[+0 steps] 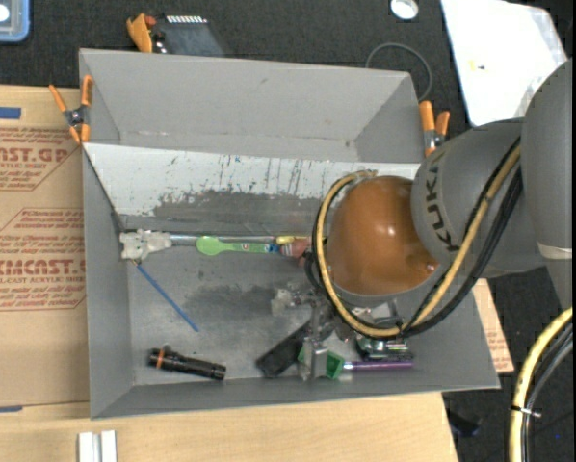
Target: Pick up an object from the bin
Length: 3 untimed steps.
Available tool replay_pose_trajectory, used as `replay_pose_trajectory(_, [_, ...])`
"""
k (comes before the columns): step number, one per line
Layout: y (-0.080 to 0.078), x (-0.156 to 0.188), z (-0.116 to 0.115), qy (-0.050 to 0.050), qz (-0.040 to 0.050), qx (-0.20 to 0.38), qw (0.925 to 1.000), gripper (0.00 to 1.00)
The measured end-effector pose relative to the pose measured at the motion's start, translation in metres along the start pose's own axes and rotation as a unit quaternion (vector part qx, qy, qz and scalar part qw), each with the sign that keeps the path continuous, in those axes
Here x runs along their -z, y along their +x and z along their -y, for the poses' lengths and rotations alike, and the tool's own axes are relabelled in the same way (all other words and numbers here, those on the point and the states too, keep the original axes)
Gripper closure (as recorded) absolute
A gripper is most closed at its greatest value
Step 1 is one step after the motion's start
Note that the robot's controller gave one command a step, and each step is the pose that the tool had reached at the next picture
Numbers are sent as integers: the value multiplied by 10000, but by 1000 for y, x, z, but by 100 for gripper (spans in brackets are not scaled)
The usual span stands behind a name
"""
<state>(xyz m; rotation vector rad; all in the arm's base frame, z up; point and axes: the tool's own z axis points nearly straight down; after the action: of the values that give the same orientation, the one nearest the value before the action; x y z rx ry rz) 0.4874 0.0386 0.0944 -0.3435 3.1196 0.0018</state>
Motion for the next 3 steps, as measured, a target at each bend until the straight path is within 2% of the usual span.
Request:
replay_pose_trajectory(1, [8,8,12,-3,-18,278,9996,0])
replay_pose_trajectory(3, [-5,-25,12,1,16,293,9996,0])
